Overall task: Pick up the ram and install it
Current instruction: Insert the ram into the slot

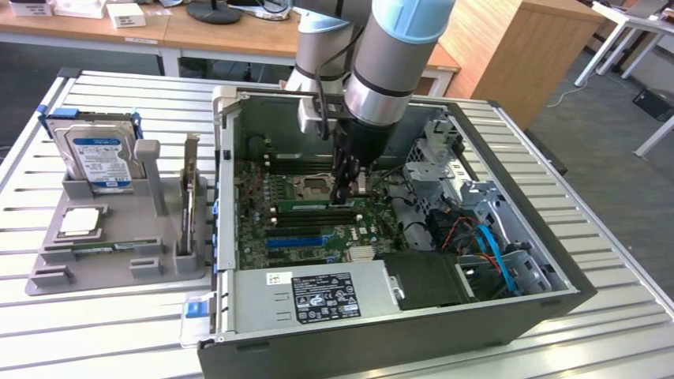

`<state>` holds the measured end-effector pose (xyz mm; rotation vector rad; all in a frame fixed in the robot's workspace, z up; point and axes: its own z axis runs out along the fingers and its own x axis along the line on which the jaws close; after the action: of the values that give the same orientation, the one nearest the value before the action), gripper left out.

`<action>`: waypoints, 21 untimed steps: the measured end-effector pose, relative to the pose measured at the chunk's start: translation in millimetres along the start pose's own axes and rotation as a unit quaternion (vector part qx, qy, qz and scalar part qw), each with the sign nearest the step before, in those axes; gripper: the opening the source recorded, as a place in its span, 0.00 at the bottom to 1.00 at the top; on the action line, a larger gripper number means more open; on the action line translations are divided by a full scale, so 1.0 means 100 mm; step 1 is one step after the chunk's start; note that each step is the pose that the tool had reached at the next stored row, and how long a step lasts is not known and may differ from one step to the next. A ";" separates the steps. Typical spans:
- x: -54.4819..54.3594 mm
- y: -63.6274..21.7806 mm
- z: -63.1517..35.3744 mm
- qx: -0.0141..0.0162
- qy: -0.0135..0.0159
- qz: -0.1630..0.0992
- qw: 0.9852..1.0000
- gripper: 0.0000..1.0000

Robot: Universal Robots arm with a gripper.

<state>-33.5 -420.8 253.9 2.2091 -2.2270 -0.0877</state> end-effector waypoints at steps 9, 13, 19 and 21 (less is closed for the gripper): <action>0.00 -0.003 0.057 0.000 0.000 0.000 1.000 0.11; -0.01 -0.002 0.060 0.000 0.000 0.000 1.000 0.11; -0.01 -0.004 0.092 0.000 0.000 0.000 1.000 0.11; -0.01 -0.004 0.099 0.000 0.000 0.000 1.000 0.11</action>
<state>-33.5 -419.6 244.0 2.2092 -2.2270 -0.0876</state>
